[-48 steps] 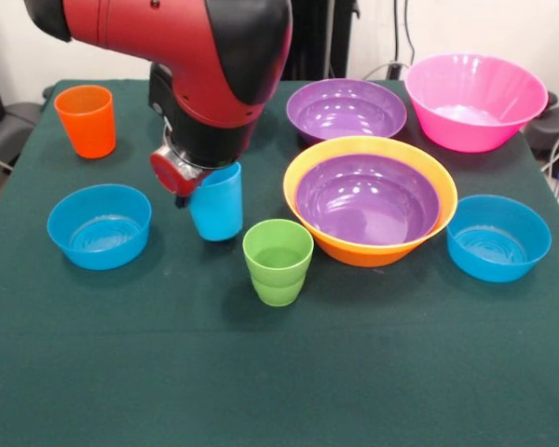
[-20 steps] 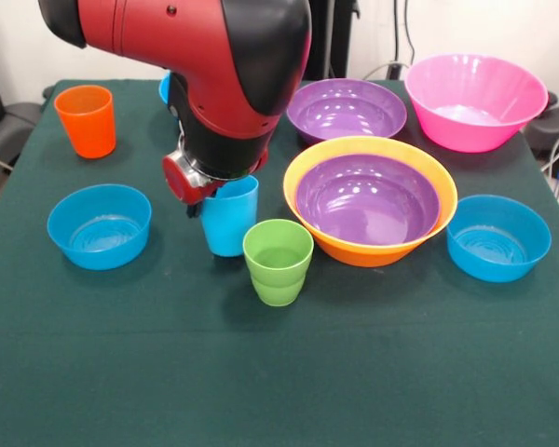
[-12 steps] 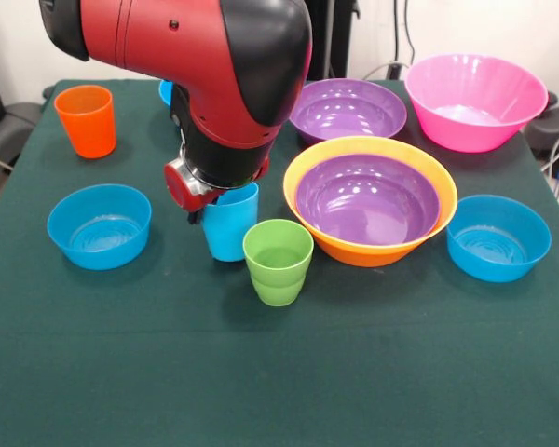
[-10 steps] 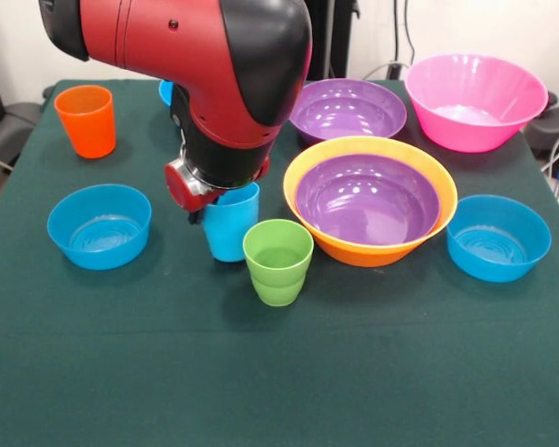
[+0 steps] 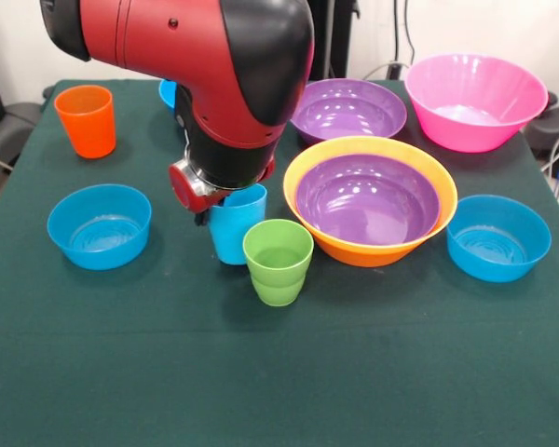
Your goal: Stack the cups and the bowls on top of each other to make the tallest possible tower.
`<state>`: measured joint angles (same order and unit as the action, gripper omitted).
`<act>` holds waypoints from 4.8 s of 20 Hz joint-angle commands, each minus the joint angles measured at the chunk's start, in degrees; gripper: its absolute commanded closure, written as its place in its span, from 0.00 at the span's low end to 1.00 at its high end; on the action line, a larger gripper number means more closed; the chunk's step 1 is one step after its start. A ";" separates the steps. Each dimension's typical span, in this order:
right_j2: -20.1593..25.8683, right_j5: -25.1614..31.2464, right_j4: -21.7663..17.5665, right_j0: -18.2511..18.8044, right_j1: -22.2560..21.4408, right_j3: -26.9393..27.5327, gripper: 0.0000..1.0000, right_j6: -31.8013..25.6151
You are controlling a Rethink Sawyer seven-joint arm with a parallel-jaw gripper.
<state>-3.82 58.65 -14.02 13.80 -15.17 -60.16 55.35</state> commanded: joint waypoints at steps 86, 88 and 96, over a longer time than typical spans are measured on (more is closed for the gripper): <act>1.94 -0.20 5.43 -2.77 2.47 0.08 1.00 9.89; 1.55 0.33 5.51 -3.00 2.56 -0.30 1.00 10.39; -0.08 2.52 5.15 -3.45 1.52 -3.91 1.00 10.33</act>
<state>-6.96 59.90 -9.66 11.34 -13.58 -59.81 55.38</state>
